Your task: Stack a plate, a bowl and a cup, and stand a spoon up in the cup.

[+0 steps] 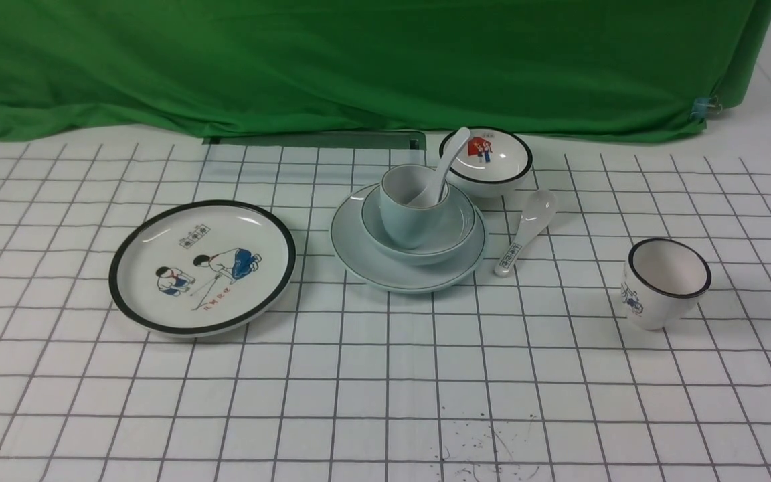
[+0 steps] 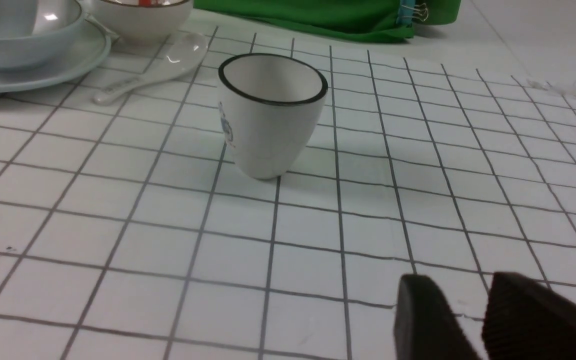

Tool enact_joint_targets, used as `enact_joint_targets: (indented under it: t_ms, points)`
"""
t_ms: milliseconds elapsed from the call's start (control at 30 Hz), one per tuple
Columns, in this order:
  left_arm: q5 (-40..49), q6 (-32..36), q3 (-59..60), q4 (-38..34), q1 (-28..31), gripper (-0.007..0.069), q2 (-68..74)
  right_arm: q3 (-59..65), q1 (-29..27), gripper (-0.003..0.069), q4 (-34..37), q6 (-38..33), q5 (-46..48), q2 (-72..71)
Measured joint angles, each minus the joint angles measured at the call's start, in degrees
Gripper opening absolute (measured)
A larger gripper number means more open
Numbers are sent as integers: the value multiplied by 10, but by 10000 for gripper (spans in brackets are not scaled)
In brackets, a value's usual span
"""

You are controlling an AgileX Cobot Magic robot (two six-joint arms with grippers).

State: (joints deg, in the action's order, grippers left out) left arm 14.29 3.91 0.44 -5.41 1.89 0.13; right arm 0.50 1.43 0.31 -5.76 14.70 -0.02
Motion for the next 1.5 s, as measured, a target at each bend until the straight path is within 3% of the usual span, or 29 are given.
enact_joint_targets:
  t_ms: [200,1500]
  points:
    - [0,33,0,-3,0,-31,0,0,0,238,0,0,0,0]
    - [0,37,0,-2,0,-29,0,0,0,242,0,0,0,0]
